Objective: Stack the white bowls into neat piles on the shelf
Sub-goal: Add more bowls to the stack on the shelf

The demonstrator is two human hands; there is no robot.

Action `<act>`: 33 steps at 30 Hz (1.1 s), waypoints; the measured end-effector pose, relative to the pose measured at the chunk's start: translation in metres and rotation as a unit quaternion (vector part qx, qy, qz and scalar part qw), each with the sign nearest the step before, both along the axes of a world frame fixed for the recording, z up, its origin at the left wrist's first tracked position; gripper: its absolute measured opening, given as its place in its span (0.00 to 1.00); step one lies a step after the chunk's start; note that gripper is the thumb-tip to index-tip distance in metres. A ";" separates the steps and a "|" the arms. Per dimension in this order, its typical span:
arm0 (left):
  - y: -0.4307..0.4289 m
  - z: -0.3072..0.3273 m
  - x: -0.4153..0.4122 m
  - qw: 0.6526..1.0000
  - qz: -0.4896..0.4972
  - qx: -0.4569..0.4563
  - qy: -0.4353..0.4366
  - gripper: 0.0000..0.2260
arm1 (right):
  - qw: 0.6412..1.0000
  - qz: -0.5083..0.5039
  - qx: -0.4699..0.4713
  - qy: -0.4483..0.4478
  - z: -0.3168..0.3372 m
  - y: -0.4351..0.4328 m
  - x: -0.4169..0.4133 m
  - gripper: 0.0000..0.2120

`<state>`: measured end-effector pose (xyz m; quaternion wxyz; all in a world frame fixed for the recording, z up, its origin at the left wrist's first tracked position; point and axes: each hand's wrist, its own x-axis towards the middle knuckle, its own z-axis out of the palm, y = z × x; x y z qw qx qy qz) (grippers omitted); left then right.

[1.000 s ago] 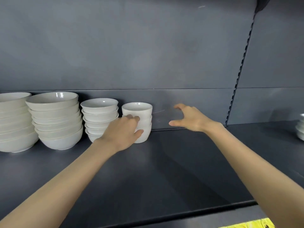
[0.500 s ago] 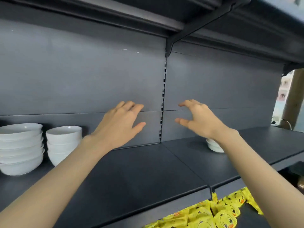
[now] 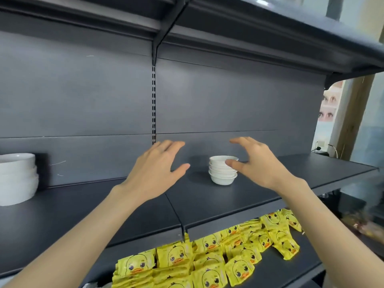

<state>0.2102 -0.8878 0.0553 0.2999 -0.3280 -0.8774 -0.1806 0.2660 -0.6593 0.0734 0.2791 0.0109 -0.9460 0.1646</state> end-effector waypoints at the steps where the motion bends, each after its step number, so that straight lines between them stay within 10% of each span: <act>1: 0.011 0.000 -0.003 1.000 -0.002 0.004 0.000 0.25 | 1.000 0.001 -0.001 -0.001 -0.002 0.011 -0.004 0.26; 23: 0.196 -0.087 -0.183 0.933 0.001 0.164 -0.320 0.44 | 0.964 0.155 -0.166 -0.138 -0.070 0.180 -0.226 0.35; 33: 0.238 -0.103 -0.179 0.877 -0.005 0.320 -0.359 0.22 | 0.901 0.305 -0.204 -0.230 -0.081 0.208 -0.273 0.43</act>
